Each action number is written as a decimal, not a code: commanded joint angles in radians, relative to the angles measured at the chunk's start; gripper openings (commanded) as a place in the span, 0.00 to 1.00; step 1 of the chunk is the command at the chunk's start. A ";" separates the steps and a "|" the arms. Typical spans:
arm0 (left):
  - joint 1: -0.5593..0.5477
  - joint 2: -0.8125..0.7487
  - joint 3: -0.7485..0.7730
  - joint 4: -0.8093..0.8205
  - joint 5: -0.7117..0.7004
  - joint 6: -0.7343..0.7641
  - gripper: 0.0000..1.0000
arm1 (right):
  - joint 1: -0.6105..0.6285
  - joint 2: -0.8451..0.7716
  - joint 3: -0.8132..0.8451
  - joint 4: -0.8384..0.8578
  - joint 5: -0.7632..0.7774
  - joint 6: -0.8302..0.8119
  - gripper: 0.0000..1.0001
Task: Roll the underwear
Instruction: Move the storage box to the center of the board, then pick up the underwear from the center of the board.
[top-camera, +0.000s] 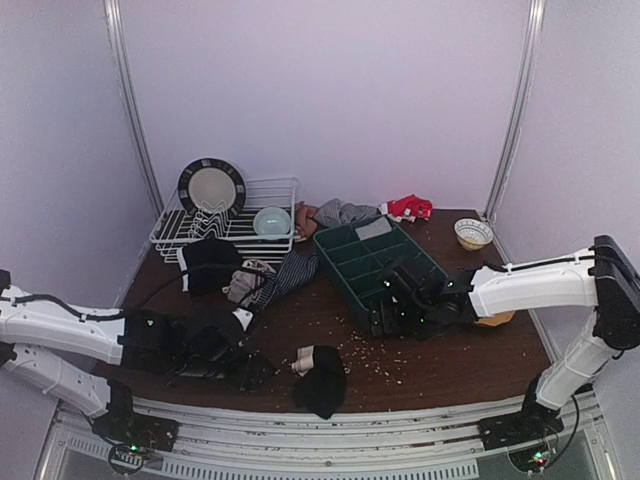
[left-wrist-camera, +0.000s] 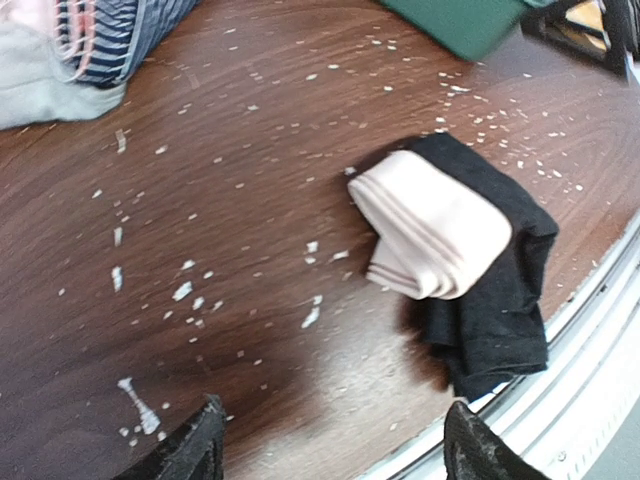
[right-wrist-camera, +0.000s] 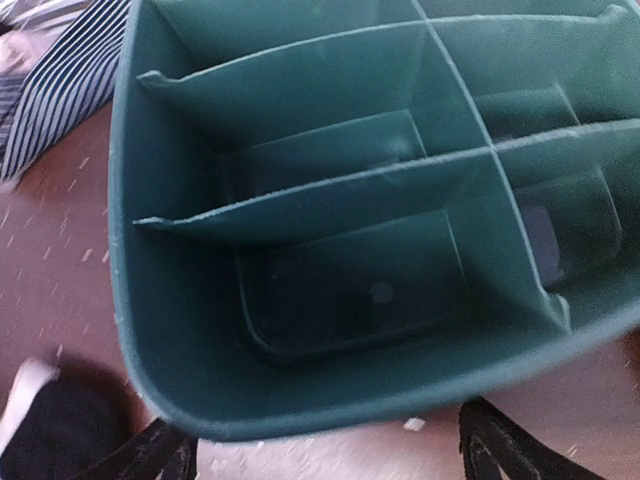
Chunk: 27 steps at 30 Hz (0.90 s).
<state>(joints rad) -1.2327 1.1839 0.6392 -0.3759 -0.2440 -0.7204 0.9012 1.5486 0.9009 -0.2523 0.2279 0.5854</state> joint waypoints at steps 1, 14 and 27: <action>-0.002 -0.047 -0.044 -0.034 -0.062 -0.051 0.71 | -0.132 0.056 0.103 -0.016 0.057 -0.030 0.86; -0.001 -0.128 -0.103 -0.019 -0.114 -0.053 0.71 | 0.073 -0.072 0.141 -0.049 -0.129 -0.100 0.85; 0.001 0.018 -0.086 0.063 -0.028 -0.098 0.71 | 0.322 0.236 0.328 -0.130 -0.133 -0.179 0.82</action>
<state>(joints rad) -1.2324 1.2060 0.5396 -0.3382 -0.2947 -0.7757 1.2106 1.7096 1.1442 -0.3054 0.0872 0.4610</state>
